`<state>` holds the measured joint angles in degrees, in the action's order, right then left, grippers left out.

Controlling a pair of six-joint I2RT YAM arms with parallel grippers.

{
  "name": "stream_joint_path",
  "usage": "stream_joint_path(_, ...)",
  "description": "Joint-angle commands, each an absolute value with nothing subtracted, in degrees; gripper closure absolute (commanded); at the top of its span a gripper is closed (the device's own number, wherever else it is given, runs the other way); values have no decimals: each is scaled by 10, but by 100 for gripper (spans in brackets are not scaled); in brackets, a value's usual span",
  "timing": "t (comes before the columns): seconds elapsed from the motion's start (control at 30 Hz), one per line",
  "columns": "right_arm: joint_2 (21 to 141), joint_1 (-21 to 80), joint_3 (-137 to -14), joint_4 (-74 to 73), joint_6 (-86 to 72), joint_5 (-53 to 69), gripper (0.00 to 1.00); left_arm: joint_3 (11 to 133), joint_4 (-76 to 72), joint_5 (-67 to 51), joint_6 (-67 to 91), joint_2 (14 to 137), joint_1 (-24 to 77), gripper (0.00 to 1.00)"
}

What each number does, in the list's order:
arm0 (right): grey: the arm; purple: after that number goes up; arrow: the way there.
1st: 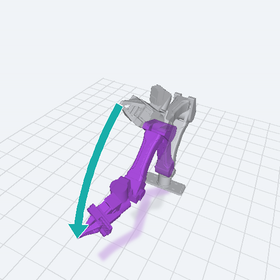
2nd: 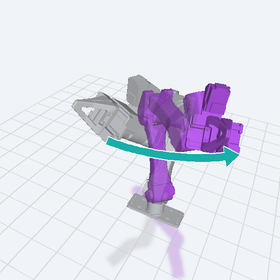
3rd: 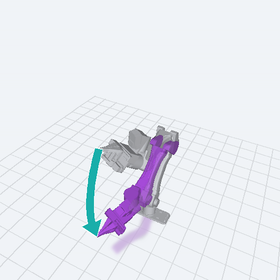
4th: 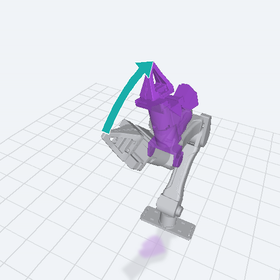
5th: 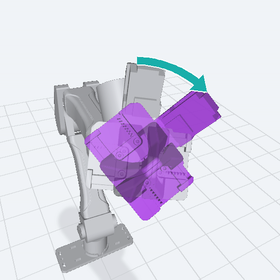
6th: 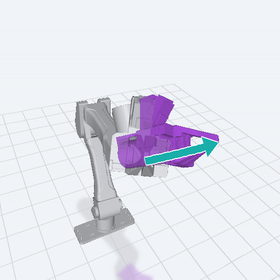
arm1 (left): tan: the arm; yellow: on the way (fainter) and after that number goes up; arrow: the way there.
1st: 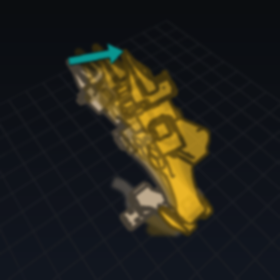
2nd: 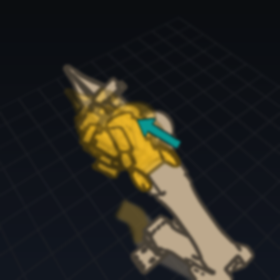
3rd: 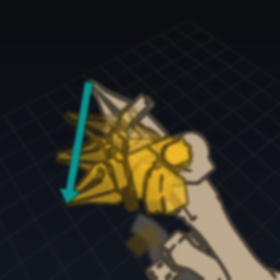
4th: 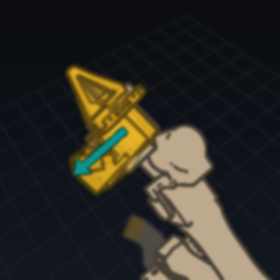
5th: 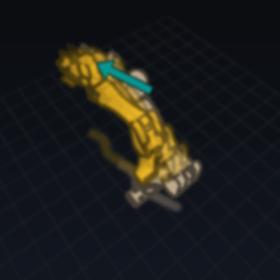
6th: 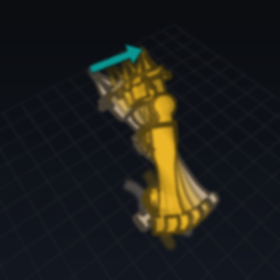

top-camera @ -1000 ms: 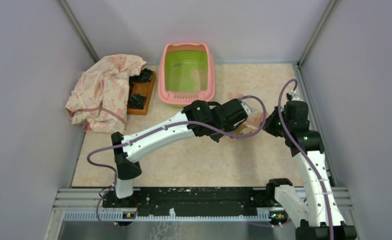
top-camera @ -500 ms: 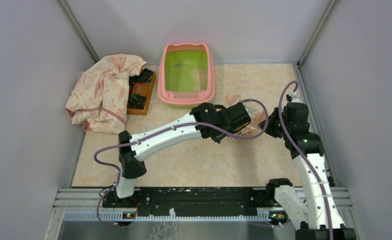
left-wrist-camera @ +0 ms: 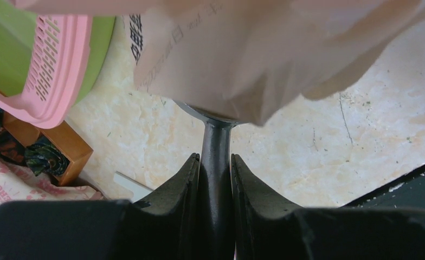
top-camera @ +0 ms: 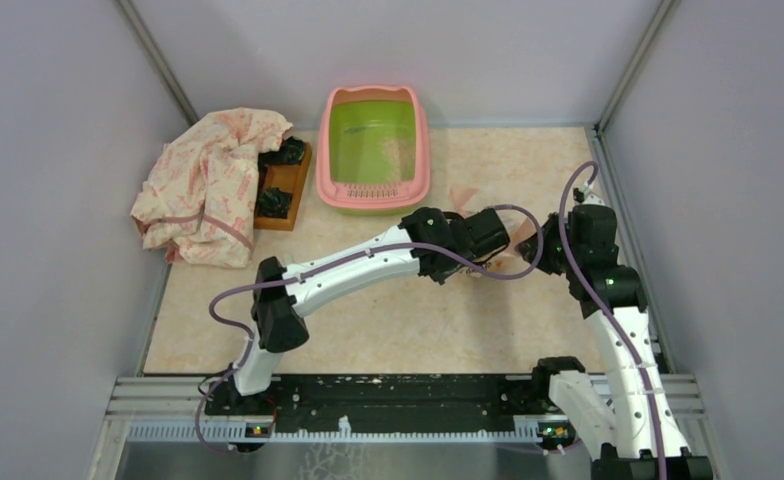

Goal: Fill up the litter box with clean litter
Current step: 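Scoop the cat litter from the cat litter bag.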

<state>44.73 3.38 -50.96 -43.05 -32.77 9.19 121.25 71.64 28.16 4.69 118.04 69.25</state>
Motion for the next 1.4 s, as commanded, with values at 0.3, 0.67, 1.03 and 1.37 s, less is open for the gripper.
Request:
stream_joint_path(0.3,427,38,-531,-405,-333,94,100,1291,683,309,6,1218,673,93)
stream_joint_path(0.67,422,38,-524,-413,-333,69,100,1140,558,274,-1,1148,658,93)
stream_joint_path(1.03,377,38,-474,-404,-310,53,100,1096,615,289,79,1094,675,93)
stream_joint_path(1.37,319,38,-421,-402,-312,49,100,1085,648,273,110,1086,696,92)
